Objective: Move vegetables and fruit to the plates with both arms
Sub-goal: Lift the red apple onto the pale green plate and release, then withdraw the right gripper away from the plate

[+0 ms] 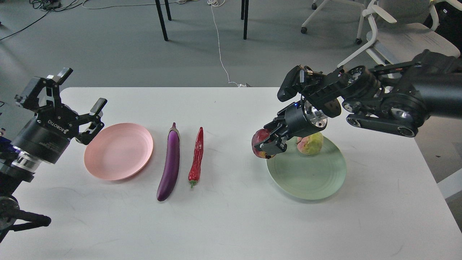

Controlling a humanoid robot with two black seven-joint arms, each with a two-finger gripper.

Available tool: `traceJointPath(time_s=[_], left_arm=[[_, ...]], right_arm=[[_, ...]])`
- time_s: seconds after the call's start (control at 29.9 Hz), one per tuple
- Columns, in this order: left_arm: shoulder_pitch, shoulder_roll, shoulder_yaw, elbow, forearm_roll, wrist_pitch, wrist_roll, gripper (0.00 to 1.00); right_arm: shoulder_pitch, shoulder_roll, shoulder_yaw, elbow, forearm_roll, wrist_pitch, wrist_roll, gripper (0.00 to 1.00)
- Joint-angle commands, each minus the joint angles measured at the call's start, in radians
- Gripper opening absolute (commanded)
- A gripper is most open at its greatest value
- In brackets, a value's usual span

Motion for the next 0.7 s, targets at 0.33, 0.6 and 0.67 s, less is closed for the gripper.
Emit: traceJointPath(time_s=[0.33, 0.6, 0.67], left_arm=[[0.002, -0.008, 0.003, -0.008, 0.003, 0.005, 0.002, 1.0], [0.0, -0.003, 0.003, -0.008, 0.005, 0.005, 0.003, 1.0], [0.0, -0.001, 0.003, -0.008, 0.006, 0.003, 0.003, 1.0]], right_arm=[[-0.094, -0.12, -0.054, 0.036, -0.05, -0.004, 0.0, 0.89], [-0.098, -0.14, 0.014, 0.038, -0.027, -0.011, 0.0, 0.97], [-0.112, -0.166, 0.091, 0.036, 0.013, -0.014, 0.0, 0.97]])
